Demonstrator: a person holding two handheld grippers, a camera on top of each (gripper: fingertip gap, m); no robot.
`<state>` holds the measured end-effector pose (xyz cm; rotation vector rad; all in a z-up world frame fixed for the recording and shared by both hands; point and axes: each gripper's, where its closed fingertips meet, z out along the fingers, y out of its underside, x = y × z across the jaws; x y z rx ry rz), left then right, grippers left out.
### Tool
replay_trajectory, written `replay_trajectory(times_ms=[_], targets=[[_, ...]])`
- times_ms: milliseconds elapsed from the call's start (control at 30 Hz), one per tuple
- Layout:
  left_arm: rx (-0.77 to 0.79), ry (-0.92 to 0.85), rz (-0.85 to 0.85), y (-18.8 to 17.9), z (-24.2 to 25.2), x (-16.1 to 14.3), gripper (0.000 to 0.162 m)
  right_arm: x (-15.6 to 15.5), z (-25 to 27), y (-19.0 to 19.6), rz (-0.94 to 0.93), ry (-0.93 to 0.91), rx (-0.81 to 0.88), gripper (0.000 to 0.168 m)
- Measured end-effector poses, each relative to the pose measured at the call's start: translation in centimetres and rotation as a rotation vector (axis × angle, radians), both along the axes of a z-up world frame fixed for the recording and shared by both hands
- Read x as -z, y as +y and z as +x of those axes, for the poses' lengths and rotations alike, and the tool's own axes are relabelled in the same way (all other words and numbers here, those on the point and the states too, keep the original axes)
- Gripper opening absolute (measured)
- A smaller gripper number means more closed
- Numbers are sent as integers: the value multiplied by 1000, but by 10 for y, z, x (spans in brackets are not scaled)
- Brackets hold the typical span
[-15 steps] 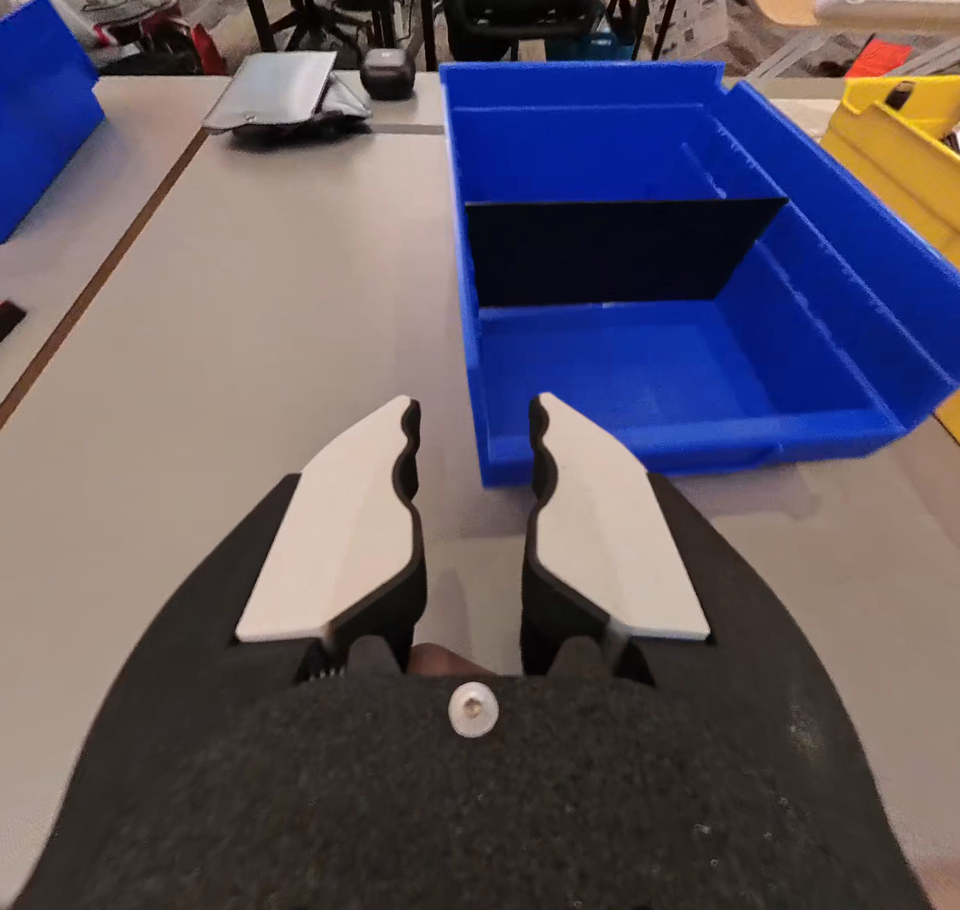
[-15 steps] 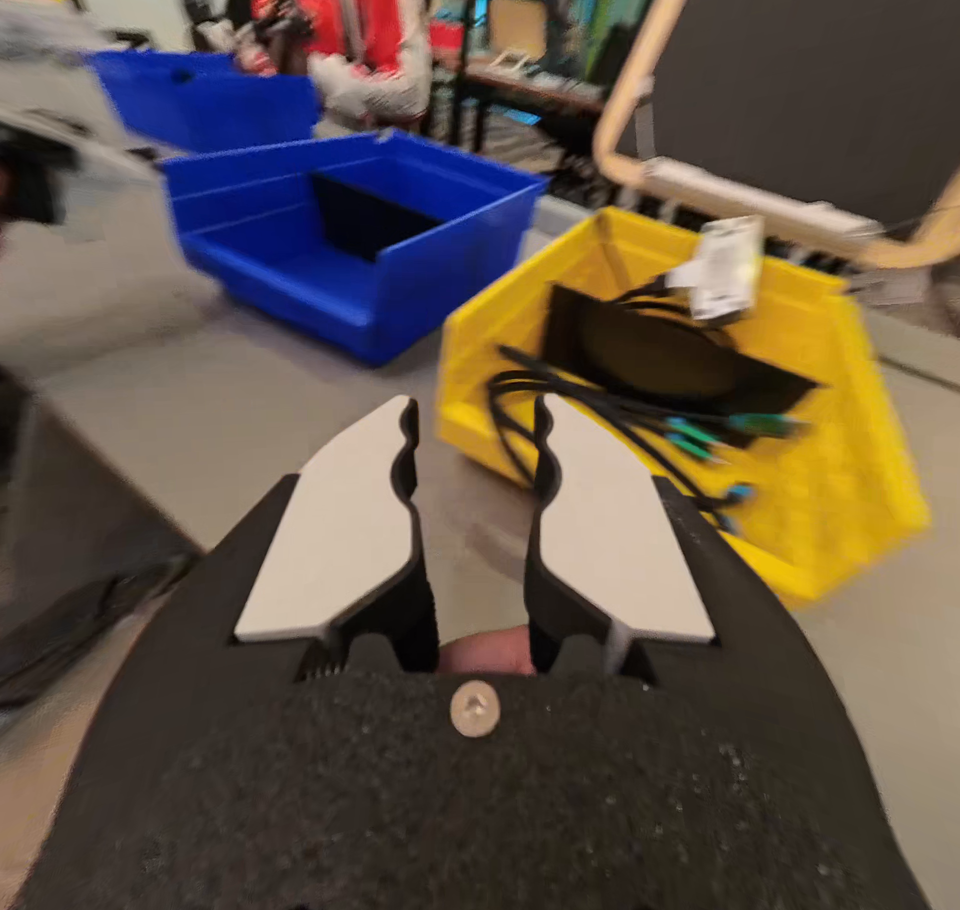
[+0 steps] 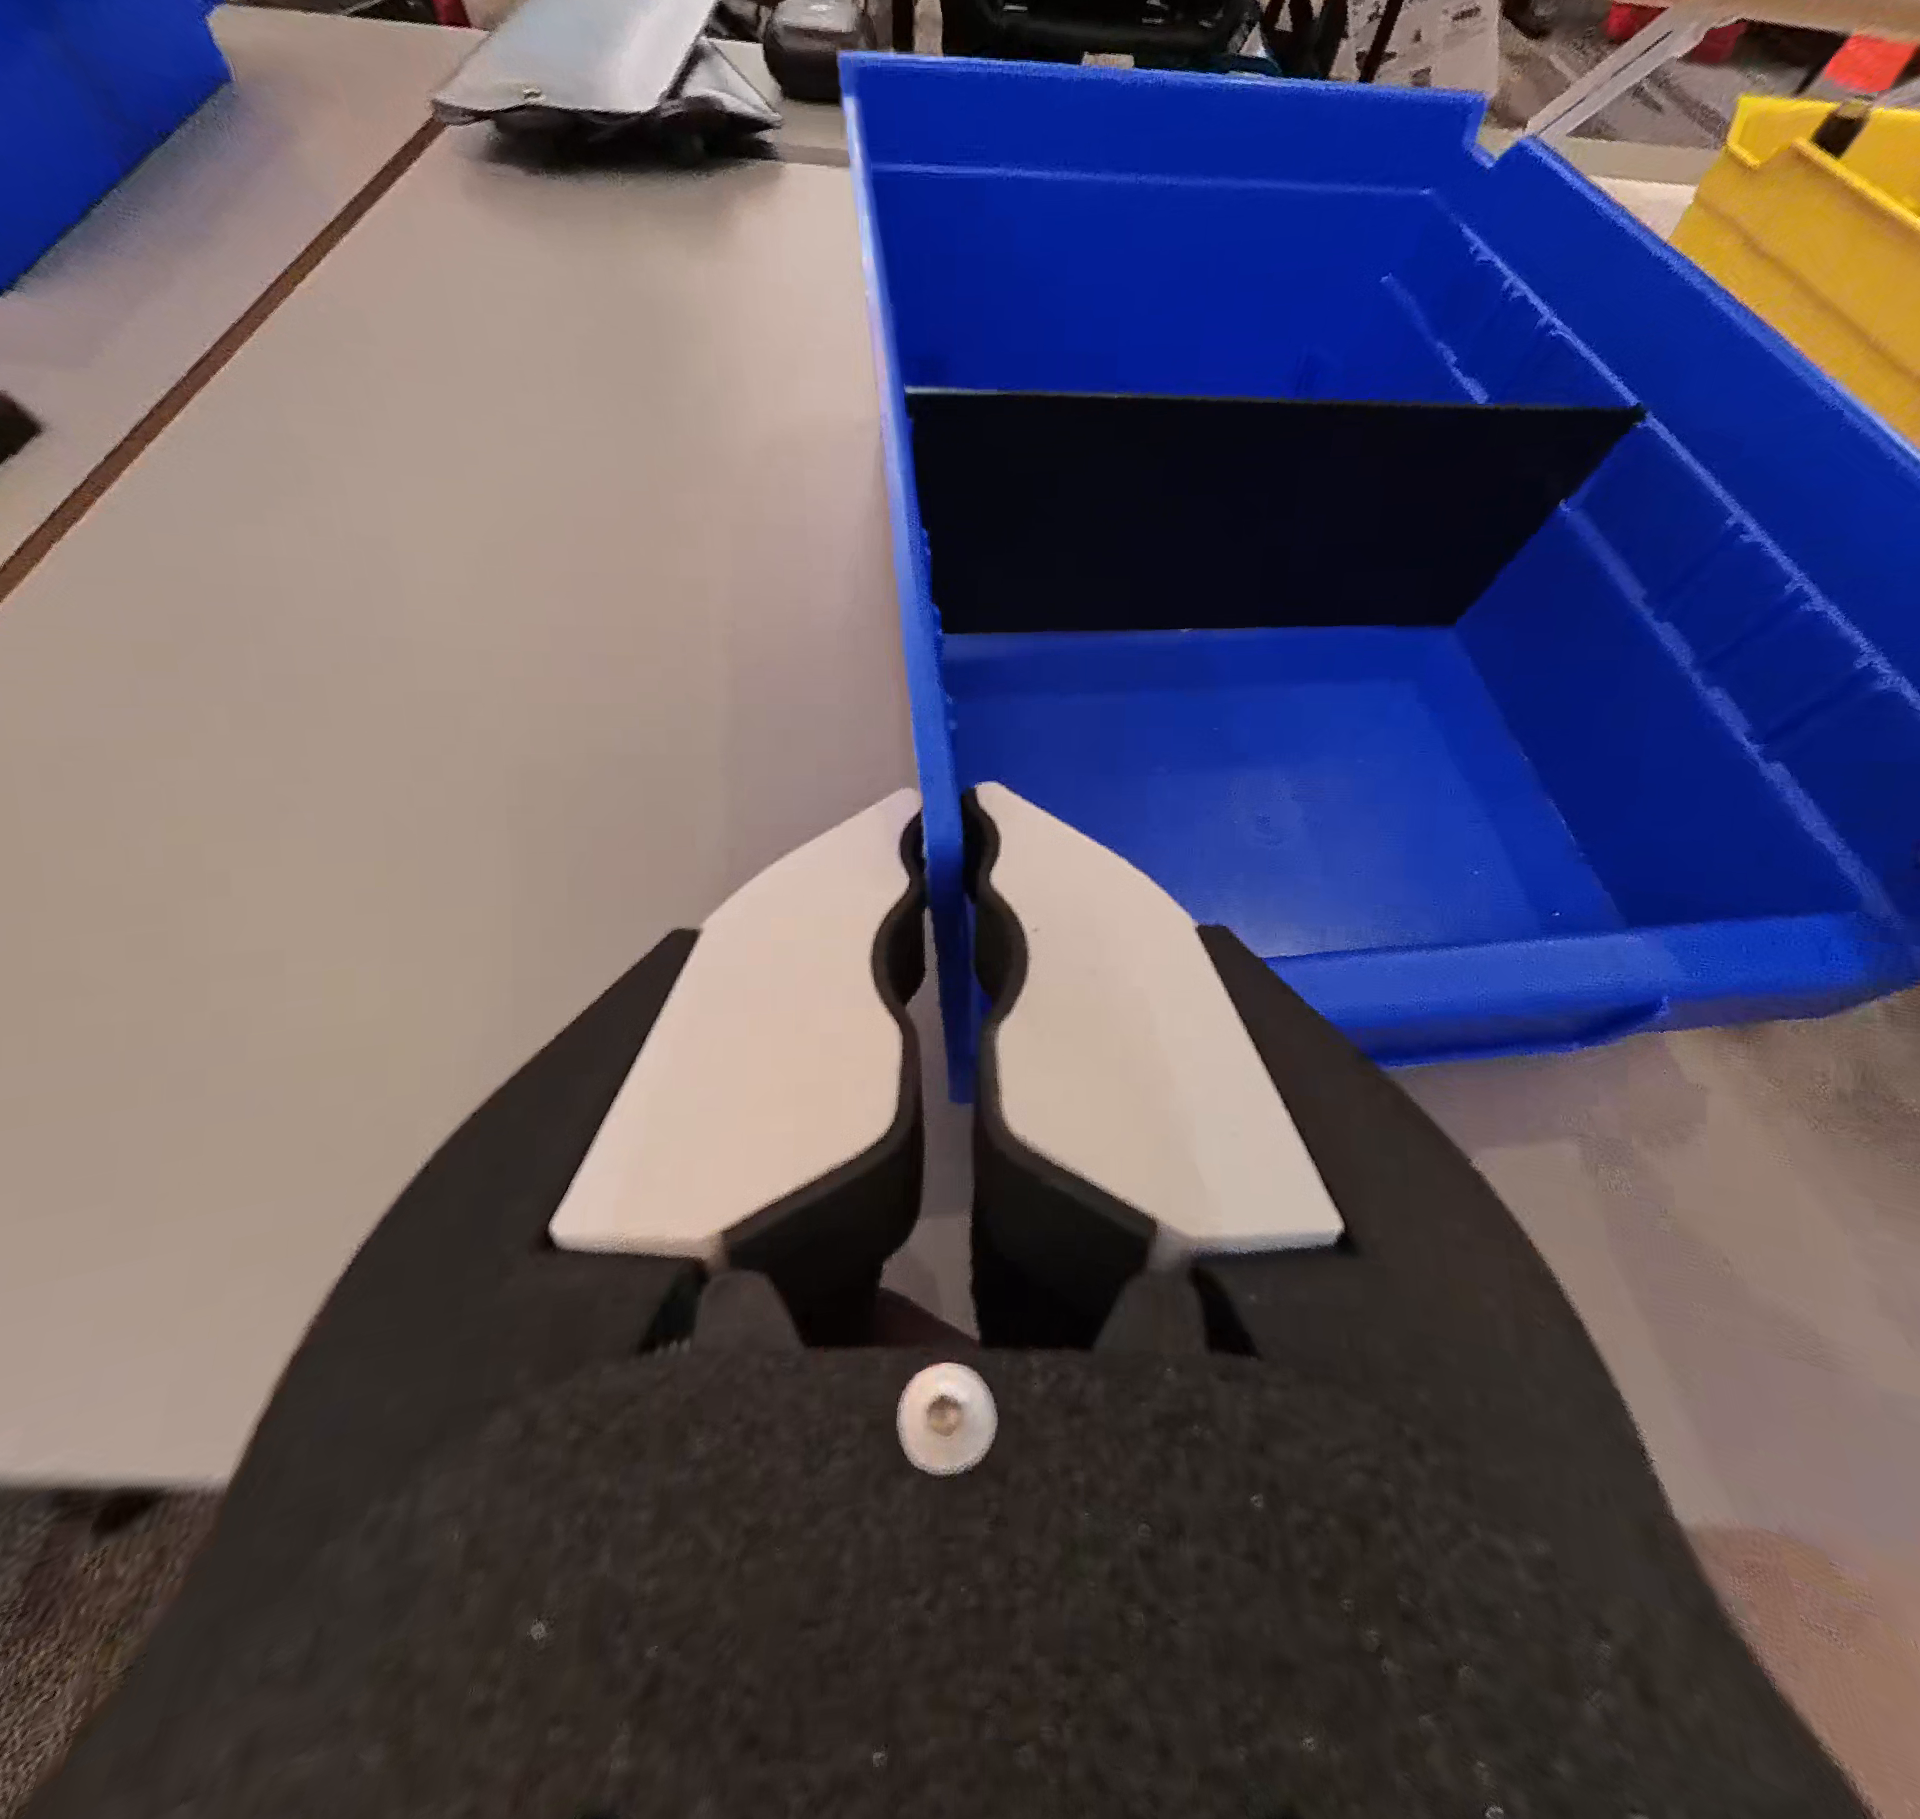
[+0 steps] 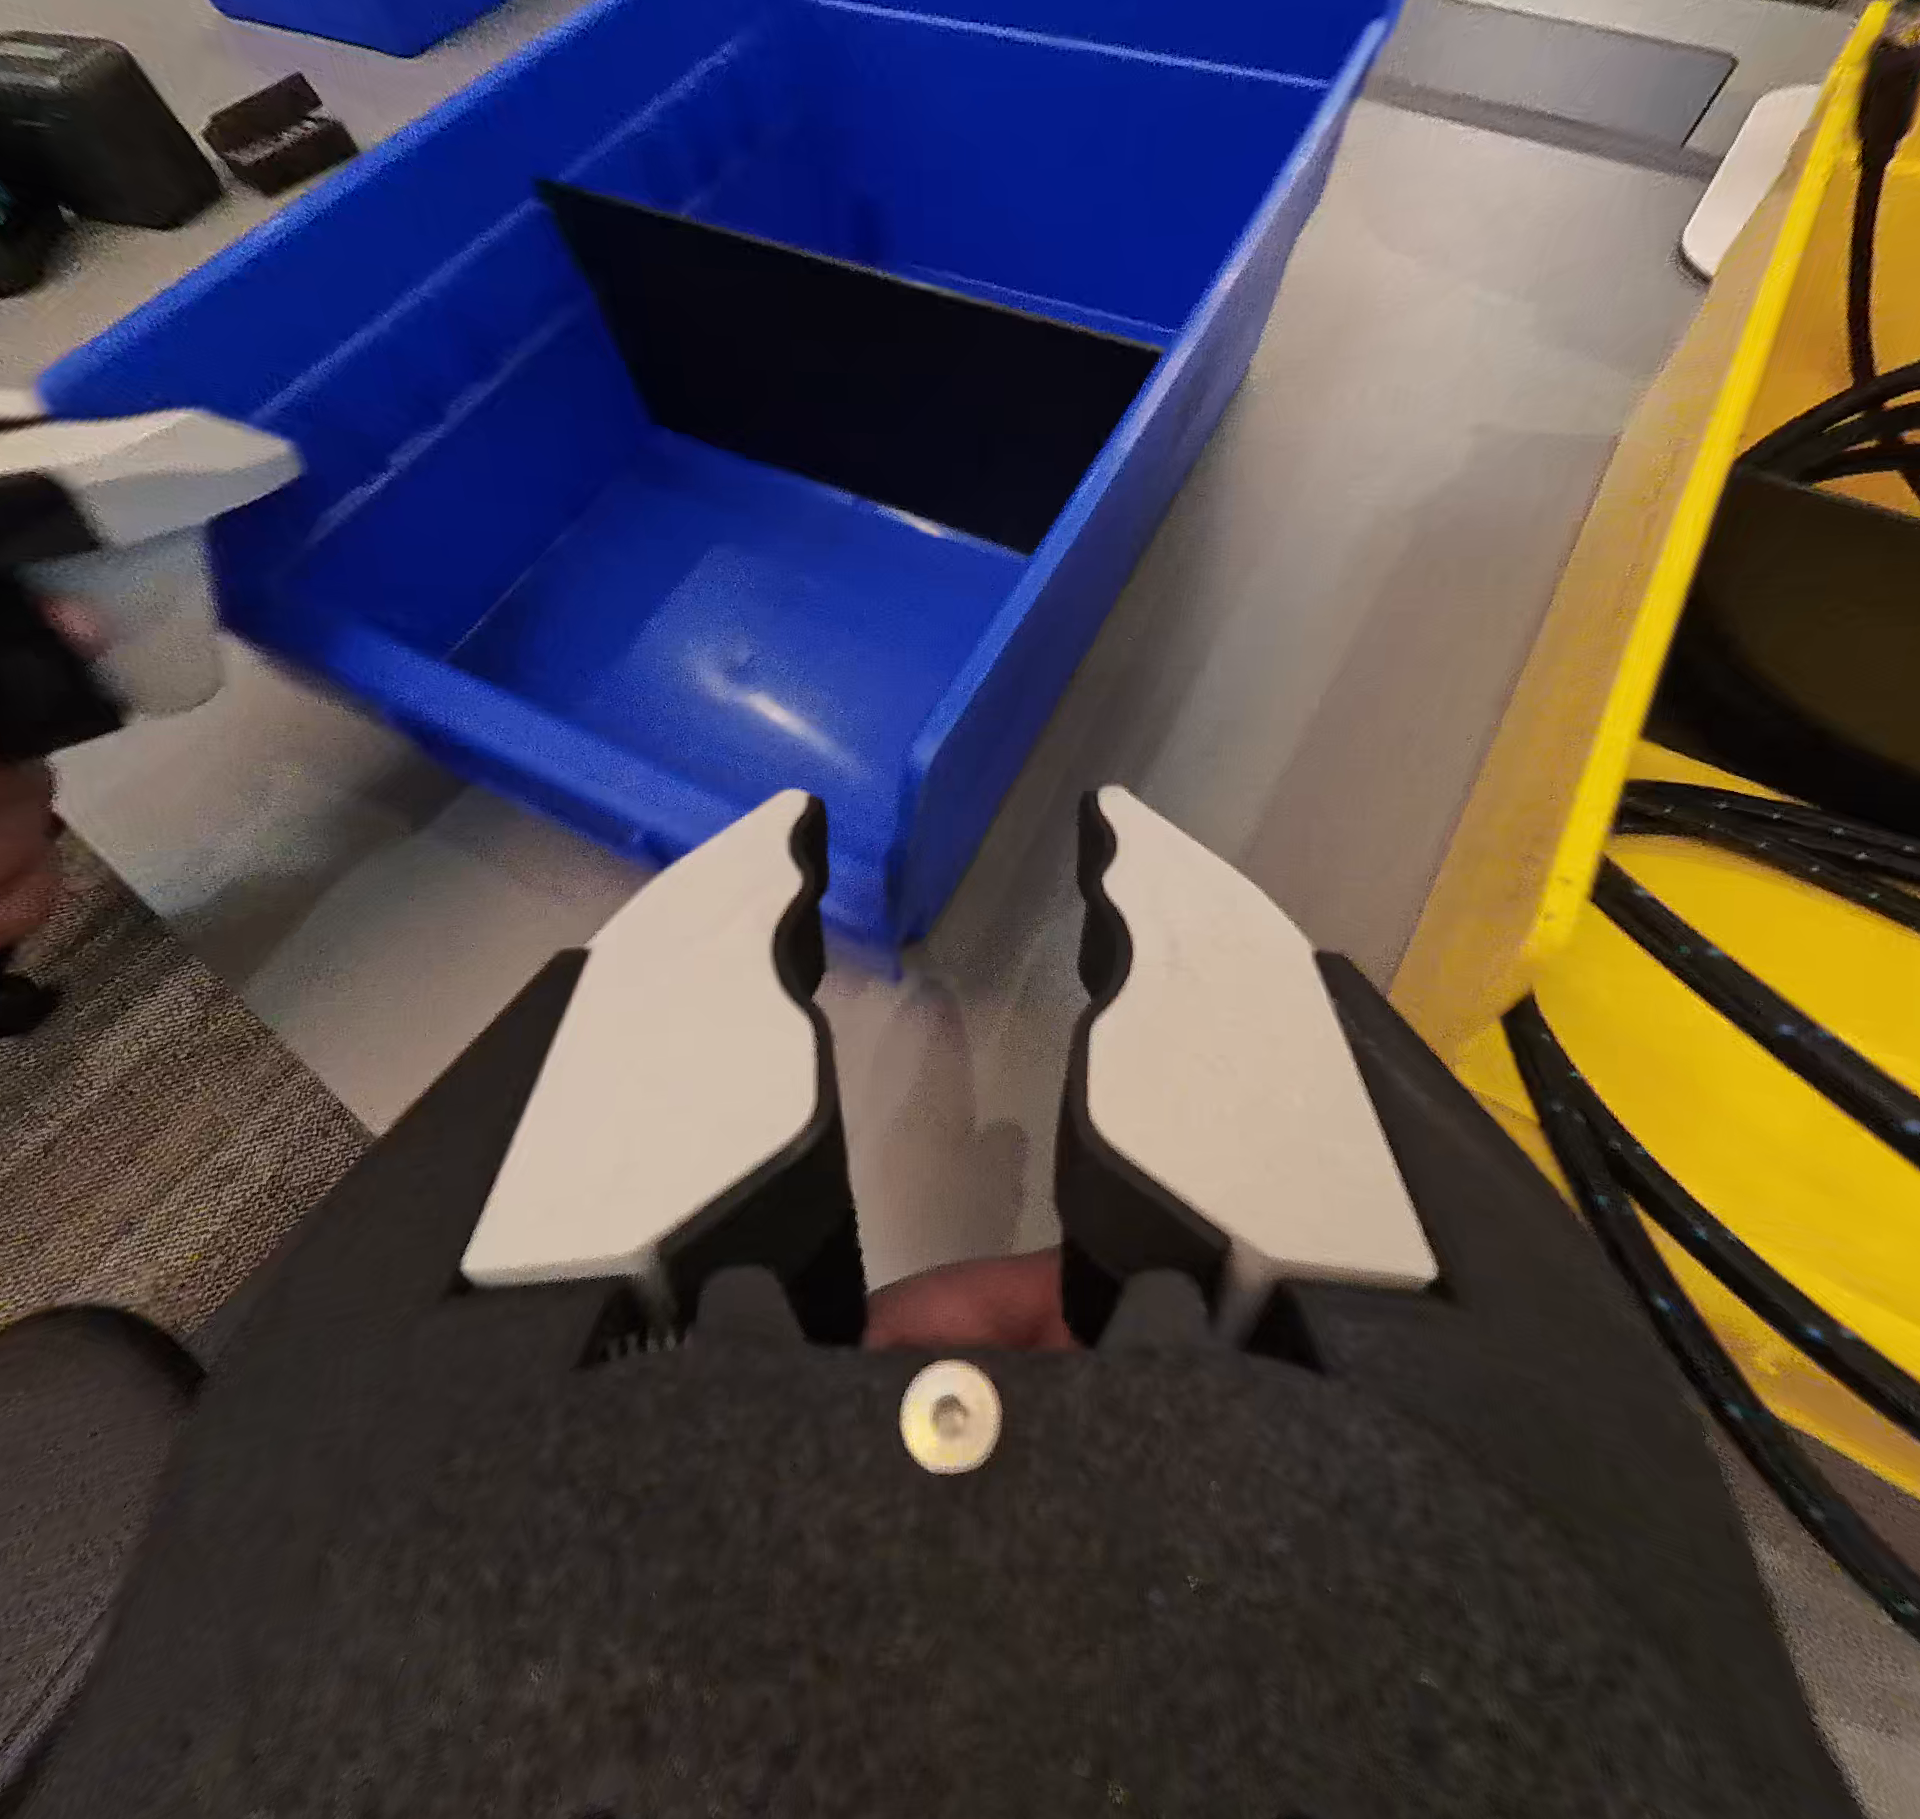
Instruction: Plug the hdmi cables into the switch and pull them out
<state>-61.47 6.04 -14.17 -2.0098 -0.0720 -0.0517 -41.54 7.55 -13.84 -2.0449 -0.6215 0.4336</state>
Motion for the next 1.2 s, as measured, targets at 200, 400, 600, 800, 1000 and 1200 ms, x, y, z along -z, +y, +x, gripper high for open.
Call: replay_trajectory(times_ms=[200, 400, 600, 800, 1000, 1200], targets=[[-60, 36, 39, -46, 7, -5, 4, 18, -15, -1, -13, -68, -12, 13], [-132, 218, 239, -72, 26, -68, 4, -21, -4, -6, 78, -29, 24, 5], [16, 224, 446, -40, 110, -177, 5, -142, 79, 2, 359, 55, 152, 5], [322, 258, 525, 21, 312, -222, 6, -200, 287, 17, 451, 37, 415, 5], [484, 199, 386, 60, 516, -166, 7, -148, 492, 36, 250, 4, 511, 5], [501, 187, 210, 85, 598, -55, 7, -44, 587, 60, 41, -28, 520, 4]])
